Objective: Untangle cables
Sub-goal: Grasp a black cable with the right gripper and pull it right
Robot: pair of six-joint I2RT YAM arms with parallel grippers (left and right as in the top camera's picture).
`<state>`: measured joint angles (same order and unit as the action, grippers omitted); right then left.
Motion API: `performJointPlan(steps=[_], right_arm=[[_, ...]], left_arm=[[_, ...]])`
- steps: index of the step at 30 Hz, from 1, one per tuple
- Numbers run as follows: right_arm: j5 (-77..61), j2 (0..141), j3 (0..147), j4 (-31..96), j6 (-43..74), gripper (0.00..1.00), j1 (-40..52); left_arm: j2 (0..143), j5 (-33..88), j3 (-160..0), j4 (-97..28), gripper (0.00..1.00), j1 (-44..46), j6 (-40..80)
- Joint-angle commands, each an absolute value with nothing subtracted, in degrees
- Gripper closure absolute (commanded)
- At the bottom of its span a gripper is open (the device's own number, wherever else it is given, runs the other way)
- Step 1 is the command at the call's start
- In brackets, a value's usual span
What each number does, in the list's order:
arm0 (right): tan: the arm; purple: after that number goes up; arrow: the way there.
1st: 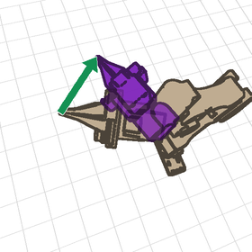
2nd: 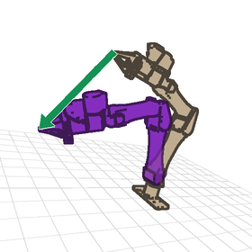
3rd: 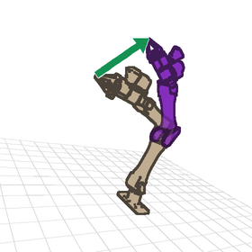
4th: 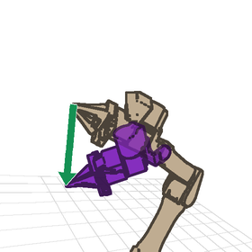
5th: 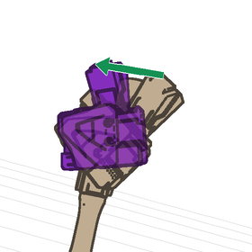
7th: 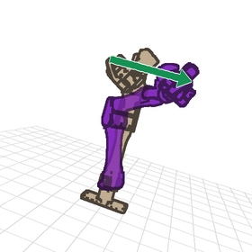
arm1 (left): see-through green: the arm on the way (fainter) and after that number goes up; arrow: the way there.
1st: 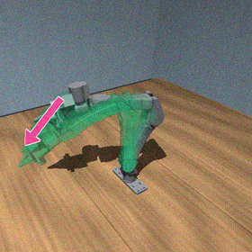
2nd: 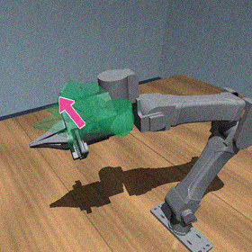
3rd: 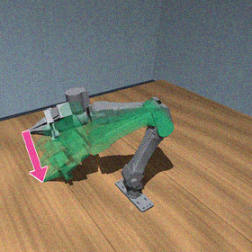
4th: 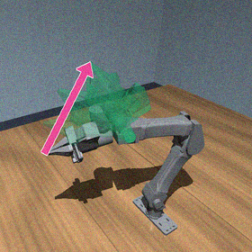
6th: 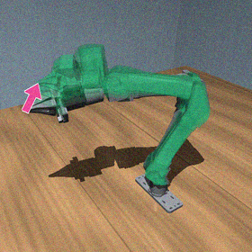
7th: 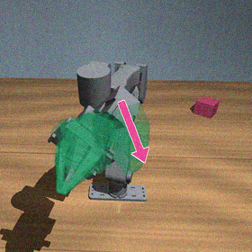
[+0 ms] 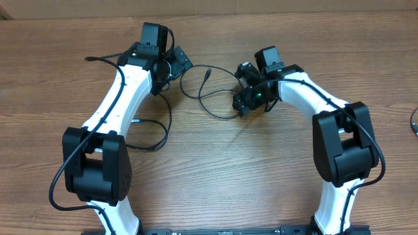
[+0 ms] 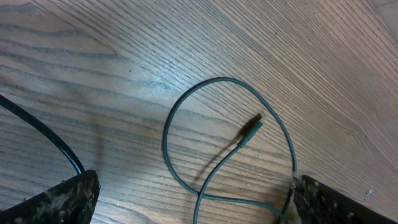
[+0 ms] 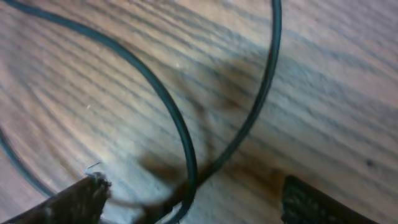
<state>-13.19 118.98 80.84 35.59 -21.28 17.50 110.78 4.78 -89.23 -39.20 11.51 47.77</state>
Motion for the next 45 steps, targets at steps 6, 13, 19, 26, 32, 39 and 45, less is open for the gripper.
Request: performJointPlan(steps=[6, 13, 19, 26, 32, 39, 45], right_arm=[[-8.5, 120.5, 80.2, 30.3, -22.8, 0.52, 18.1], [-7.8, 123.3, 80.2, 34.2, -22.5, 0.78, 18.8], [2.0, 124.7, 80.3, 39.2, -16.5, 0.96, 19.1], [4.1, 122.9, 85.7, 47.7, -10.3, 0.96, 15.1], [4.0, 118.9, 94.0, 53.8, -10.3, 0.96, 6.9], [4.0, 116.0, 100.3, 54.4, -10.3, 0.96, -5.4], [1.0, 116.0, 101.2, 54.0, -10.2, 0.96, -16.1]], left_arm=[[109.5, 3.9, -90.0, -39.2, 0.01, 11.4, 46.7], [109.5, 3.9, -90.0, -39.2, 0.0, 11.4, 46.7], [109.5, 3.9, -90.0, -39.2, 0.0, 11.4, 46.7], [109.5, 3.9, -90.0, -39.2, 0.01, 11.4, 46.7], [109.5, 3.9, -90.0, -39.2, 0.01, 11.4, 46.7], [109.5, 3.9, -90.0, -39.2, 0.0, 11.4, 46.7], [109.5, 3.9, -90.0, -39.2, 0.0, 11.4, 46.7]])
